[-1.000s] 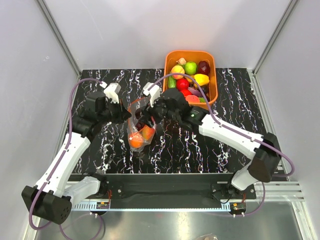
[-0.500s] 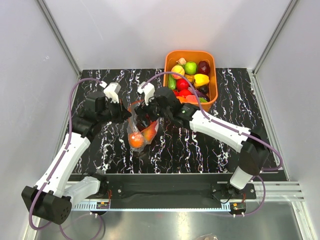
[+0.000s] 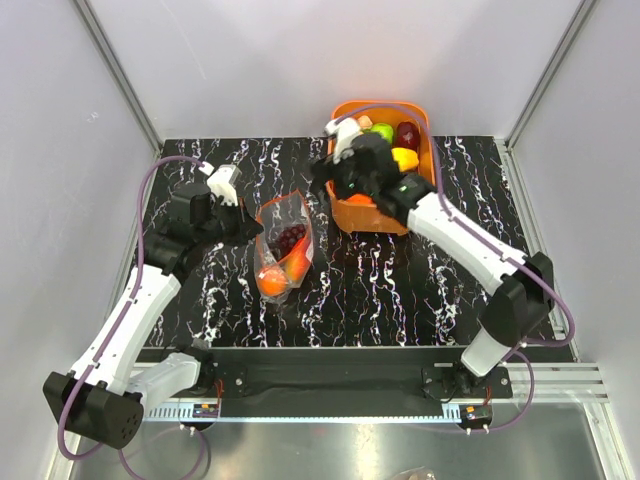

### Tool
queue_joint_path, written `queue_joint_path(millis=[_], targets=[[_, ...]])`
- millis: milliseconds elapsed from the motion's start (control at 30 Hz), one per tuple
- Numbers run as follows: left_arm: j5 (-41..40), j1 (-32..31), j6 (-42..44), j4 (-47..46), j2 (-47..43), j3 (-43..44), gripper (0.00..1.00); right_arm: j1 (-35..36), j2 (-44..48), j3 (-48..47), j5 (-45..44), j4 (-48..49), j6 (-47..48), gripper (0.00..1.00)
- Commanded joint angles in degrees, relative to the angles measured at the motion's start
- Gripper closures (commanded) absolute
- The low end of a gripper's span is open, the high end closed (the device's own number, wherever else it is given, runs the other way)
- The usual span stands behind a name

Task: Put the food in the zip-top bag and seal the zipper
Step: Place the fake fruit in the zipper food storage bag, then pick up the fake fruit from the bin.

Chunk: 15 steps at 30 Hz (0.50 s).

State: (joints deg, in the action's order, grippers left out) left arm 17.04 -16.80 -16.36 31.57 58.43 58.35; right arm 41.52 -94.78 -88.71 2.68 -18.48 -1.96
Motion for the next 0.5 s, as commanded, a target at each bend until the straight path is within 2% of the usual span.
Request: queue_joint_path(millis=[0,233,333,467], targets=[[0.8,0.3,0.9,-3.8,-1.0,-0.6,1.00,-6.9,1.3,-4.4,0.9,-2.0,-3.9,0.12],[1.8,0.3,1.6,-5.0,-0.8,-0.8,1.00,-17.9,-8.1,-12.7,5.8,-5.9,-4.3,0.06],[2.0,0.4,2.0,-5.5,-0.8,-0.9,1.00,-19.9,-15.3,-20.0,7.7,-10.0,-3.1,0.00],[2.7,0.4,3.6,-4.4,0.0,0.0,1.00,-21.6,-23.9,-29.6,8.4,-14.8,-2.6,0.00]])
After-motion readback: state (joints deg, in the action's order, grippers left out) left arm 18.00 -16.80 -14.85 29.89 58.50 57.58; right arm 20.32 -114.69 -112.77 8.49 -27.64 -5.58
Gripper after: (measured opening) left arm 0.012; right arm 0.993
